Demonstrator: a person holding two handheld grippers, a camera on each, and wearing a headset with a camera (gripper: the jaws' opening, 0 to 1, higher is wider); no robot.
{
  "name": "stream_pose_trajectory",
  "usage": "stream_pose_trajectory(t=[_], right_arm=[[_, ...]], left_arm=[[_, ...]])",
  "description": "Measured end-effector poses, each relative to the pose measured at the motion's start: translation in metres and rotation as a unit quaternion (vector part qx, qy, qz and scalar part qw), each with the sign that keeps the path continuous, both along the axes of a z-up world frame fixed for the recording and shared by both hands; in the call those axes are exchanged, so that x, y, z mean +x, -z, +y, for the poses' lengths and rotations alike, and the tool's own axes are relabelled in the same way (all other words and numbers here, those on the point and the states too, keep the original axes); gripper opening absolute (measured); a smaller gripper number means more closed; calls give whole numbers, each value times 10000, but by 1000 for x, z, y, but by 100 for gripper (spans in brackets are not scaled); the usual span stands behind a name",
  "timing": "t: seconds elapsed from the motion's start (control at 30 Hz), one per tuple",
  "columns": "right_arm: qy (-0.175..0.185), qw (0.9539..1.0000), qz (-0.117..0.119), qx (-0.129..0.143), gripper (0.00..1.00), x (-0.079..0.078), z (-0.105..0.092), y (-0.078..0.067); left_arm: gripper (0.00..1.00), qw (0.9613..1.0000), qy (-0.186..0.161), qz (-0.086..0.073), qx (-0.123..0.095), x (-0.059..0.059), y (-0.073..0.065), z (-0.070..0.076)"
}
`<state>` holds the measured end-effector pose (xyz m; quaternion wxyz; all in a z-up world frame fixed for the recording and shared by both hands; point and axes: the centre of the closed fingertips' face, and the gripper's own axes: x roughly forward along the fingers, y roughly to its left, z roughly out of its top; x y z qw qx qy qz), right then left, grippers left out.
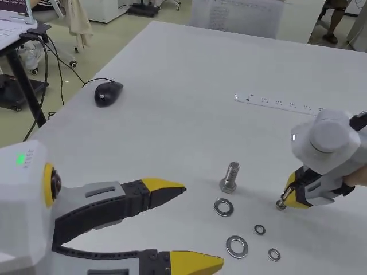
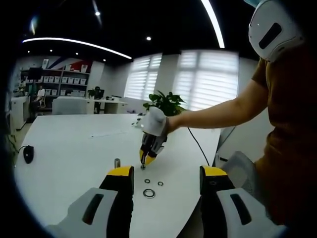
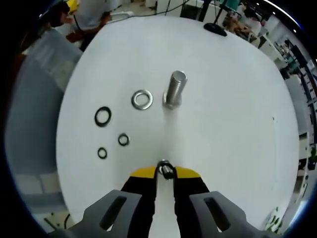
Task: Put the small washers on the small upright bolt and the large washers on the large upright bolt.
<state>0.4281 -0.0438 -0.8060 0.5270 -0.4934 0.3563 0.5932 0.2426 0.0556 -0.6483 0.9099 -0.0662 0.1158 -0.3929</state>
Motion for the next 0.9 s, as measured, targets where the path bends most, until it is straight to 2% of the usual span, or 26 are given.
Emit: stream_pose_trajectory(t=[0.3,0.47,0.57,0.77,0.83,0.9], right_arm=[[-18,10000,19,10,13,1,-4,13],[-10,10000,16,30,15,0,-7,10],[42,10000,1,44,17,0,-12,7],[259,9995,-84,126,17,-4,-25,-8],[345,9992,-33,180,17,-11,-30,-13],[520,9979,136,348,17,-22,-30,-18]], left_arm=[[52,10000,-15,49,40,0,2,3],[52,10000,-12,34,58,0,0,4],[52,10000,15,18,94,-1,-1,2],[52,9999,33,-74,132,-3,-7,1],[52,9998,67,-117,167,-6,-9,-1],[52,9997,96,-166,164,-8,-13,-3]])
